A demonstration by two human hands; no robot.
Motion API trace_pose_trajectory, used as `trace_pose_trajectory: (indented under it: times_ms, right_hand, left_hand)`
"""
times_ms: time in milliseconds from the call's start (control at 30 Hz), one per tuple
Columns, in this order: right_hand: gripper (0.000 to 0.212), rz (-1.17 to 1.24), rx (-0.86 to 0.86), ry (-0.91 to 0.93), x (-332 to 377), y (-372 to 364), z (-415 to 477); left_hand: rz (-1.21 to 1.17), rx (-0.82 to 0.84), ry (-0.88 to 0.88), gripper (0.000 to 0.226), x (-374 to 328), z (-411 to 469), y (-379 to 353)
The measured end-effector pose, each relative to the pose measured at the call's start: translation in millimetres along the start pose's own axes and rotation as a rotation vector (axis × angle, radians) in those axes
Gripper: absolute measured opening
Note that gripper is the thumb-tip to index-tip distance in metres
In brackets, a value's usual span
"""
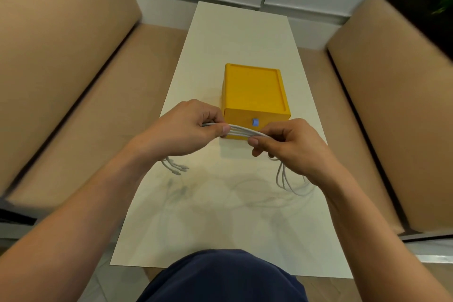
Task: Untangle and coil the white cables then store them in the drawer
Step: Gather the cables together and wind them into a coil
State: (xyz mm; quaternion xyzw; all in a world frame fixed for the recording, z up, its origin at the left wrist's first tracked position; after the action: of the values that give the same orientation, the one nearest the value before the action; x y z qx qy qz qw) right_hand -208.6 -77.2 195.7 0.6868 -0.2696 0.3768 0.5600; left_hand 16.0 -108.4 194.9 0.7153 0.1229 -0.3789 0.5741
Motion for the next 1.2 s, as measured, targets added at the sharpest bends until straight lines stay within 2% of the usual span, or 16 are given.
trace_pose_trajectory:
  times_ms: [67, 233, 367, 467, 533, 600, 667, 733, 767, 833, 933, 1033, 1100, 1200]
  right_hand:
    - [0.014, 0.059, -0.036, 0.0, 0, 4, 1]
    - [0.011, 0.267, 0.028, -0.075, -4, 3, 0]
    - [0.011, 0.388, -0.09, -0.034, -8, 4, 1]
    - [0.014, 0.422, -0.094, -0.018, -11, 4, -1]
    - [0.023, 0.385, -0.101, -0.022, -13, 3, -2]
    - [0.048, 0.316, -0.151, -0.078, -15, 2, -1]
    - [0.07, 0.283, -0.336, -0.156, -19, 3, 4]
    - [0.08, 0.232, -0.618, -0.127, -22, 7, 12]
    - [0.08, 0.174, -0.726, -0.088, -24, 9, 15]
    - [0.073, 0.025, -0.834, -0.028, -26, 10, 26]
    - [0.068, -0.136, -0.861, 0.033, -25, 4, 38]
    - [0.064, -0.172, -0.908, 0.276, -13, 6, 30]
    - [0.063, -0.221, -0.863, 0.403, -7, 6, 23]
    - [0.065, -0.235, -0.777, 0.195, -21, -7, 29]
  left_hand:
    - [-0.048, 0.041, 0.022, 0.023, 0, 1, -1]
    - [-0.133, 0.086, 0.019, 0.023, -2, 1, 2]
    - [-0.138, 0.077, -0.009, 0.022, -7, 4, 5]
    - [-0.182, 0.109, -0.04, 0.02, -10, 5, 9]
    - [-0.178, 0.097, -0.046, 0.021, -11, 7, 9]
    - [-0.146, 0.075, -0.039, 0.021, -12, 10, 7]
    - [-0.11, 0.086, -0.033, 0.022, -17, 11, 3]
    - [-0.091, 0.12, -0.03, 0.023, -26, 8, -4]
    - [-0.095, 0.131, -0.033, 0.023, -31, 6, -10]
    - [-0.103, 0.116, -0.04, 0.025, -43, 1, -26]
    - [-0.124, 0.044, -0.021, 0.027, -48, -13, -46]
    - [-0.168, 0.026, 0.091, 0.028, -27, -20, -46]
    - [-0.139, 0.041, 0.127, 0.03, -16, -22, -41]
    - [-0.153, 0.076, 0.041, 0.029, -28, -26, -39]
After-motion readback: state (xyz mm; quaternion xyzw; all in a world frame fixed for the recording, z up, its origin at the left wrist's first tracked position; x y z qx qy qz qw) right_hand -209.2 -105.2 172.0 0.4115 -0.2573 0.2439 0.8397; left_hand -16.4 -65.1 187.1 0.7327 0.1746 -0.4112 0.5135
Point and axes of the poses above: each hand's wrist, its own z-axis towards the middle knuckle, its own y-axis out of the back of the hand, x = y × z, the point moved 3 cm from there along z, towards the middle knuckle, and after that the axes turned 7 degrees about z, right-handed, at the moved point
